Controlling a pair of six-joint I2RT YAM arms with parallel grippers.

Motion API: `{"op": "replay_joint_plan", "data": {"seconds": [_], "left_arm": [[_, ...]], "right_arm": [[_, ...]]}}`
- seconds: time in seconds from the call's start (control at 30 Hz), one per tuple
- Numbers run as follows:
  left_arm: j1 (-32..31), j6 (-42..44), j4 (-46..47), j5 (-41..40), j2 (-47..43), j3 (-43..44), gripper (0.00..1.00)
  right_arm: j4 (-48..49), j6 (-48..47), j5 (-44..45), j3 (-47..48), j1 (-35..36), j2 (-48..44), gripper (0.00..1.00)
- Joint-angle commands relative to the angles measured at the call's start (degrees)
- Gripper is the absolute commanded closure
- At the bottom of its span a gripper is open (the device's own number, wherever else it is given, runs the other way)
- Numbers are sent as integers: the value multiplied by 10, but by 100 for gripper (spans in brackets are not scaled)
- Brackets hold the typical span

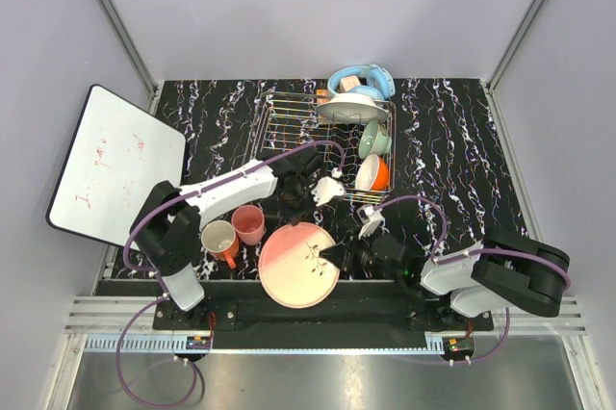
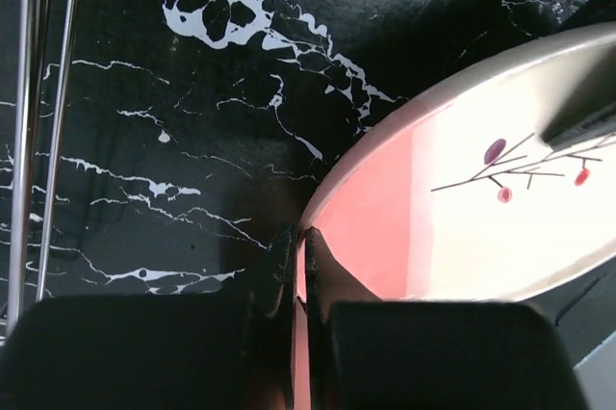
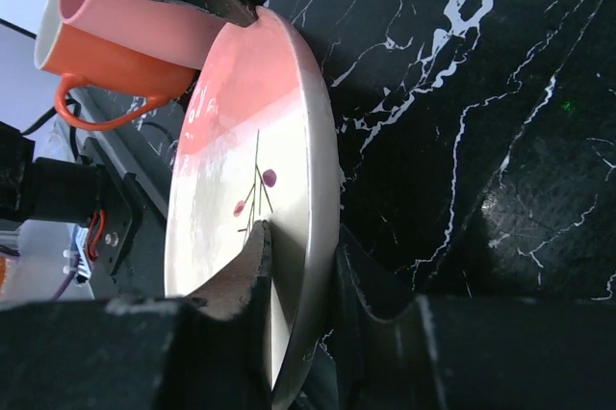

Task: Load the mixed dishes into the dish rack

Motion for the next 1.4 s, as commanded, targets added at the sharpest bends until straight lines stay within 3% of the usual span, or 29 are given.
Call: {"op": "replay_joint_plan", "data": {"seconds": [0.0, 0.13, 0.33, 0.47, 0.57, 0.7, 0.97, 1.17, 1.37], "left_arm": [[-18, -18, 56, 44, -8, 46, 100], [-24, -22, 56, 44, -7, 53, 100], [-26, -31, 52, 30, -13, 69, 98], [-24, -44, 21, 2, -19, 111, 75], [-8, -48, -2, -2, -40, 156, 69], [49, -49, -36, 5, -53, 232, 62], [223, -96, -40, 53, -28, 282, 62], [330, -151, -23, 72, 35, 285, 65], [361, -167, -9, 66, 79, 301, 66]], "right_arm": [[-9, -59, -49, -2, 4, 15, 81], [-2, -60, -59, -2, -1, 20, 100], [-22, -63, -63, -5, -1, -17, 100], [-103, -73, -63, 14, -1, -77, 100], [-173, -87, -62, 26, -1, -138, 100], [-259, -108, -44, 41, -1, -219, 100], [-458, -215, 16, 141, -1, -378, 100], [-565, -344, 42, 287, -2, -368, 100], [-624, -464, 52, 407, -2, -303, 100]]}}
